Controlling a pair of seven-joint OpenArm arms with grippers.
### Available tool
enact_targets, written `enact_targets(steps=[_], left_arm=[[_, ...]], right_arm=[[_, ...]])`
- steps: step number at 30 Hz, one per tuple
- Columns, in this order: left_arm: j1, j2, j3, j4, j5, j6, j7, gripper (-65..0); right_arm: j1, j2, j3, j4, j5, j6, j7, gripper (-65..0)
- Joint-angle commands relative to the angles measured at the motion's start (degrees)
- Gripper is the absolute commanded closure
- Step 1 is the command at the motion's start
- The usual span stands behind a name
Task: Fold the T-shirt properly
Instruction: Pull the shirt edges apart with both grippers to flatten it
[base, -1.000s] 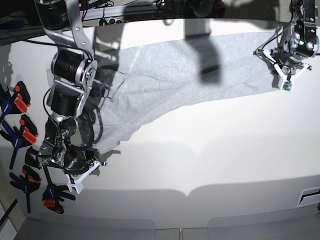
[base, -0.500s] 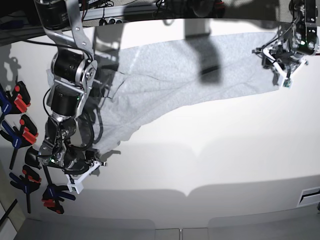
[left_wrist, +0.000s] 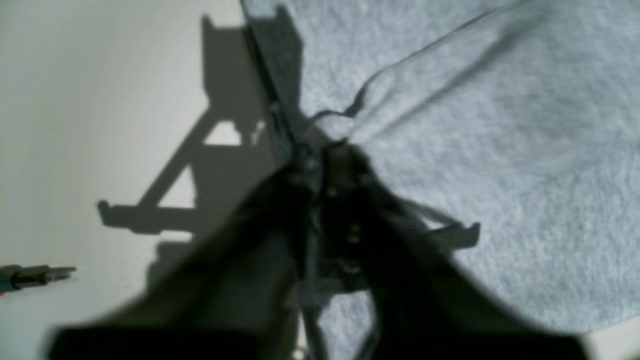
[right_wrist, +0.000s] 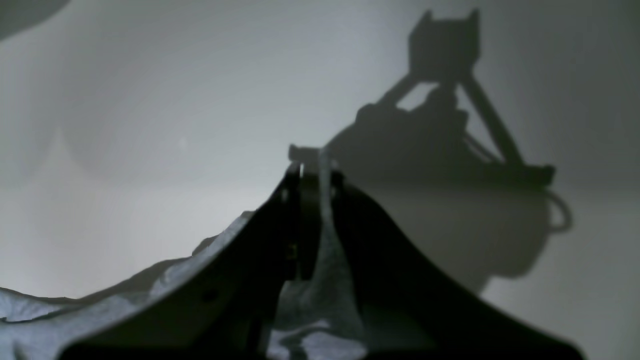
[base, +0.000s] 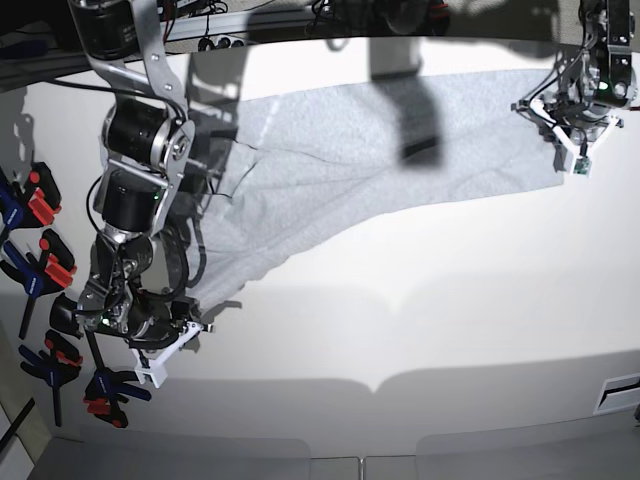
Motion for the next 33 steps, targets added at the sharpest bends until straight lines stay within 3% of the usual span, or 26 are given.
enact_targets(steps=[1, 18, 25, 33], left_arm=[[-0.2, -1.0, -0.4, 0.5, 0.7, 0.7, -0.6, 0.0], [-0.5, -1.0, -0.4, 8.6, 8.9, 0.7, -0.9, 0.0], [-0.5, -1.0, -0.4, 14.3, 8.9, 0.7, -8.2, 0.0], [-7.1, -1.0, -0.4, 14.8, 8.9, 0.6, -10.1, 0.0]], right_arm=[[2.3, 0.5, 0.0, 1.0, 0.6, 0.8, 1.1, 0.0], [2.4, 0.5, 0.0, 1.0, 0.6, 0.8, 1.8, 0.0], [2.9, 0.5, 0.0, 1.0, 0.6, 0.8, 3.4, 0.0], [5.7, 0.5, 0.0, 1.0, 0.6, 0.8, 4.6, 0.0]])
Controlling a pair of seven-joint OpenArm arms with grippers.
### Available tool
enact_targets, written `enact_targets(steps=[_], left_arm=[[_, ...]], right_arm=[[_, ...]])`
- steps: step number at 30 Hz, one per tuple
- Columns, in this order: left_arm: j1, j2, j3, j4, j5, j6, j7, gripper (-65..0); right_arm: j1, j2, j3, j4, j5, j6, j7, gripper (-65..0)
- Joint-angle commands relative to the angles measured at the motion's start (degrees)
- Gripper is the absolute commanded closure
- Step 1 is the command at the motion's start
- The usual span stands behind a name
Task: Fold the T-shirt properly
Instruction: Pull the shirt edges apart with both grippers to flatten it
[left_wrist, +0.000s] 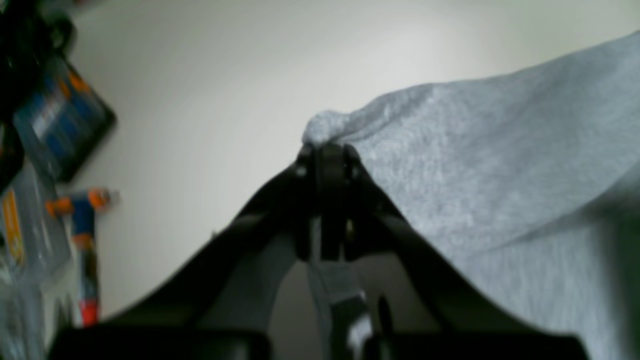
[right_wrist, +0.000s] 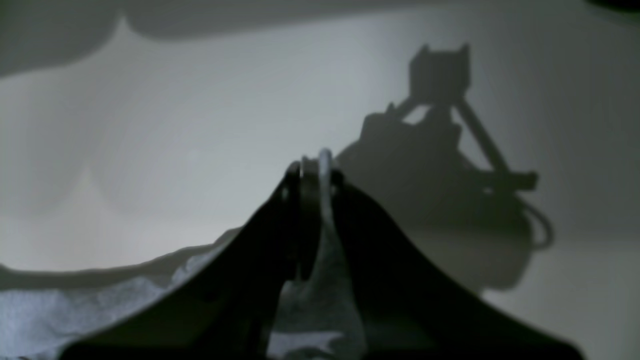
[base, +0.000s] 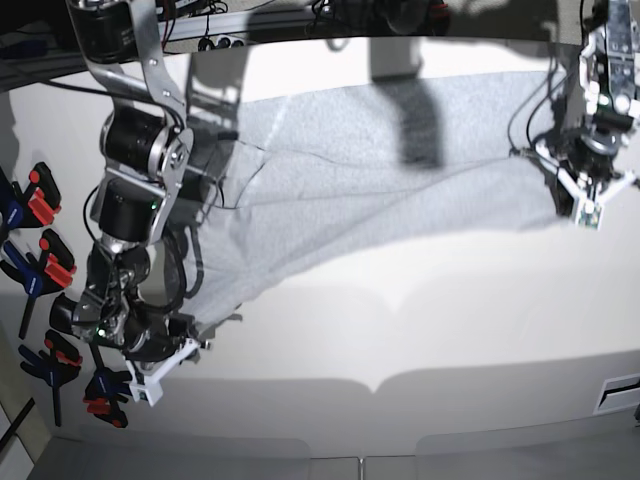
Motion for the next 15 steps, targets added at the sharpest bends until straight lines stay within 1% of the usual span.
enact_targets(steps=[1, 5, 9, 14, 15], left_arm=[[-1.4, -1.0, -0.4, 1.0, 0.3, 0.5, -2.7, 0.0], [-4.4, -1.0, -0.4, 0.9, 0.3, 0.5, -9.5, 0.0], [-7.4, -1.0, -0.4, 0.4, 0.2, 0.5, -11.2, 0.0], [-10.1, -1.0, -0.4, -5.6, -0.1, 0.5, -18.3, 0.0], [-10.6, -1.0, -0.4, -7.3, -0.9, 0.4, -19.4, 0.0]], right_arm=[[3.3, 0.5, 0.0, 1.1, 0.6, 0.6, 1.6, 0.0], [5.7, 0.5, 0.0, 1.1, 0.6, 0.6, 2.5, 0.0], [7.8, 0.5, 0.0, 1.1, 0.3, 0.5, 3.5, 0.0], [8.7, 0.5, 0.0, 1.1, 0.4, 0.6, 5.2, 0.0], [8.7, 0.5, 0.0, 1.1, 0.4, 0.6, 5.3, 0.0]])
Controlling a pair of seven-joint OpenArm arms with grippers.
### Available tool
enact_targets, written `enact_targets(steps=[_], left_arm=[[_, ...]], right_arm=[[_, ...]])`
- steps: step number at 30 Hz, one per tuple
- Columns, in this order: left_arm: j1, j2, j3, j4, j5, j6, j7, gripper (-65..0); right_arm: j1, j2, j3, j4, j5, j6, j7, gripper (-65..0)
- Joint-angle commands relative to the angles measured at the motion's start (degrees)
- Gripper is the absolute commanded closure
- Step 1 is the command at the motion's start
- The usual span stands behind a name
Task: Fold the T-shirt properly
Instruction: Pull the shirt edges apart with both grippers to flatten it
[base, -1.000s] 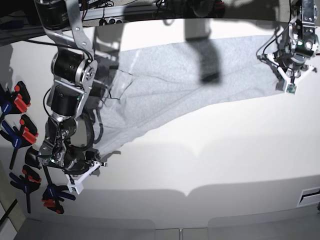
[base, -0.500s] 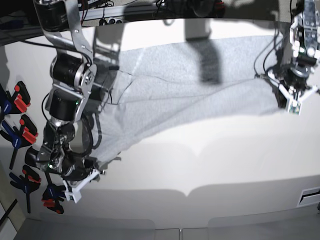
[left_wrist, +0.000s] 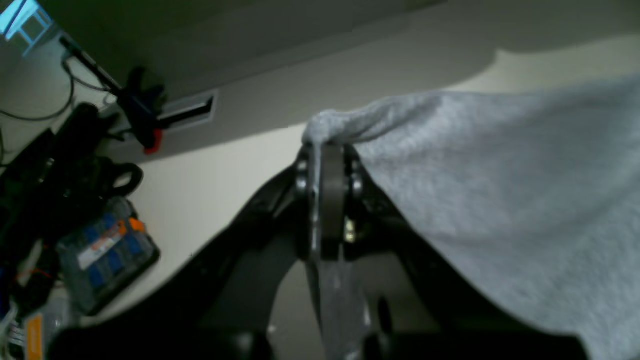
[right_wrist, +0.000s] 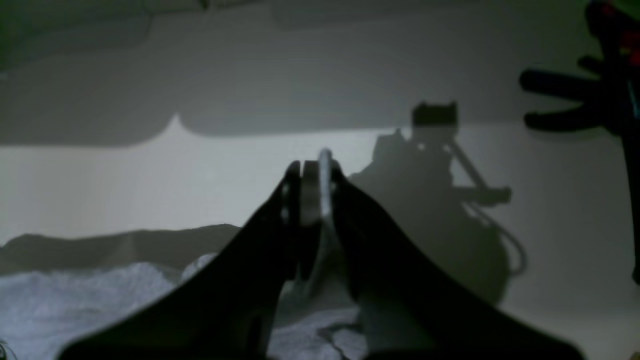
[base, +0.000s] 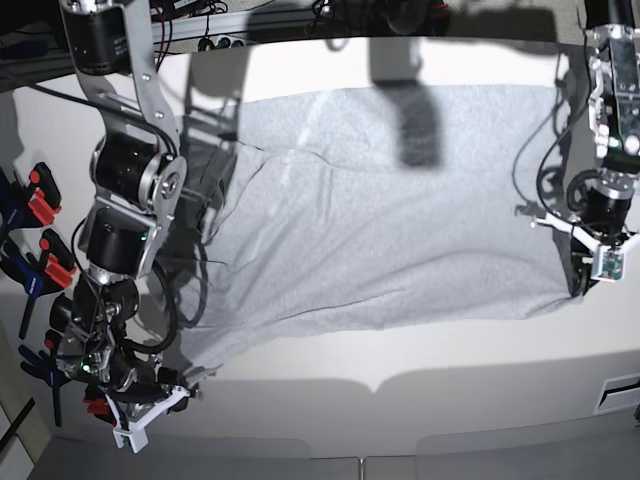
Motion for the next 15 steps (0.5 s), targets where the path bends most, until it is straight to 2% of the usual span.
enact_targets(steps=[1, 4, 8, 15], left_arm=[[-1.3, -1.0, -0.4, -0.8, -1.3, 0.5, -1.4, 0.0], [-2.1, -1.0, -0.4, -5.6, -3.8, 0.5, -1.4, 0.0], [-1.9, -0.9, -0.4, -9.4, -3.7, 0.5, -1.1, 0.0], [-2.0, -0.9, -0.4, -10.8, -3.7, 0.5, 0.4, 0.0]], right_arm=[[2.5, 0.4, 0.0, 1.1, 0.6, 0.5, 1.2, 0.0], [2.4, 0.5, 0.0, 1.1, 0.6, 0.5, 0.1, 0.0], [1.4, 0.5, 0.0, 1.1, 0.8, 1.6, -0.1, 0.0], [-3.1, 0.5, 0.0, 1.1, 1.9, 2.1, 0.6, 0.0]])
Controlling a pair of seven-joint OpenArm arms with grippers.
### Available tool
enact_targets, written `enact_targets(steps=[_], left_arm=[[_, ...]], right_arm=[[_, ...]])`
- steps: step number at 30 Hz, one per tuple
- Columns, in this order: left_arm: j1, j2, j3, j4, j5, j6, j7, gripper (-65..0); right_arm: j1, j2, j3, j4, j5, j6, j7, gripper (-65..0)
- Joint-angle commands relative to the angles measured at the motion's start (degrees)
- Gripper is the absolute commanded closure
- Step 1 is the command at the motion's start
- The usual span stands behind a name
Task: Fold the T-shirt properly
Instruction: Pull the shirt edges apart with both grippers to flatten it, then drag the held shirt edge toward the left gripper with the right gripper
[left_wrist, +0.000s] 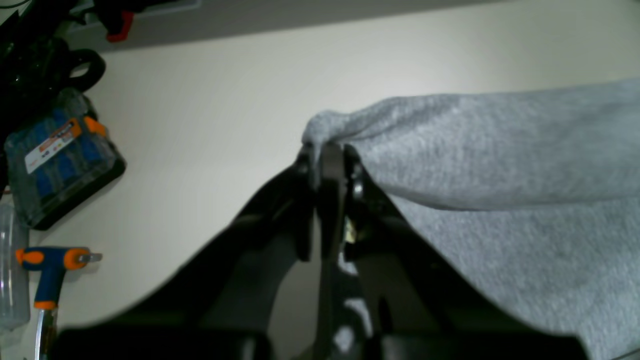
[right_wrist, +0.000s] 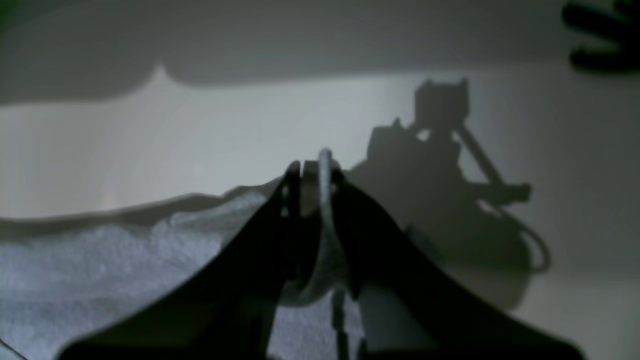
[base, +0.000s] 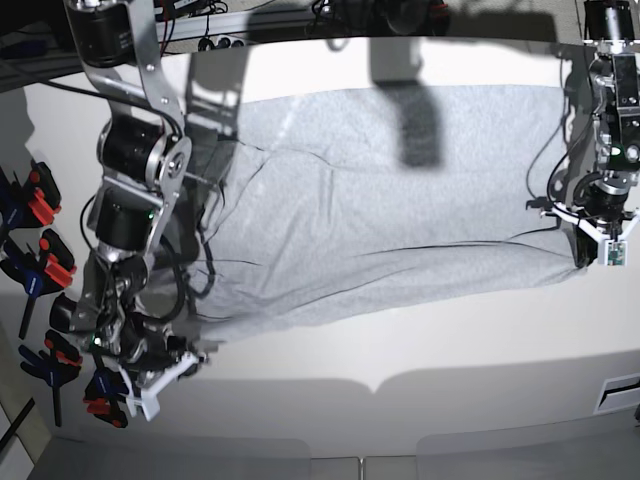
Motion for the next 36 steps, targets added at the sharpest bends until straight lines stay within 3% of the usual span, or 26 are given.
enact_targets(steps=[1, 5, 11, 17, 28, 36], left_arm=[[-0.8, -1.1, -0.4, 1.0, 0.2, 0.5, -0.9, 0.0], [-0.8, -1.1, -0.4, 1.2, 0.3, 0.5, 3.8, 0.0], [-0.8, -1.2, -0.4, 1.4, 0.3, 0.5, 15.9, 0.0], [-0.1, -1.2, -0.4, 3.2, 0.1, 0.4, 23.2, 0.0], [14.2, -1.2, -0.4, 21.2, 0.3, 0.2, 24.4, 0.0], [19.6, -1.1, -0.4, 22.9, 4.1, 0.5, 24.7, 0.0]], right_arm=[[1.9, 0.6, 0.0, 1.1, 1.1, 0.7, 1.7, 0.0], [-0.6, 1.2, 0.0, 1.4, 2.2, 2.1, 1.4, 0.0], [-5.3, 2.5, 0.0, 4.8, 6.6, 4.4, -1.5, 0.0], [-12.5, 3.6, 0.0, 11.0, 9.1, 4.8, -3.5, 0.0], [-25.4, 3.7, 0.2, 23.3, 11.1, 4.7, -5.4, 0.0], [-32.8, 3.7, 0.2, 34.0, 13.5, 4.7, -6.4, 0.0]])
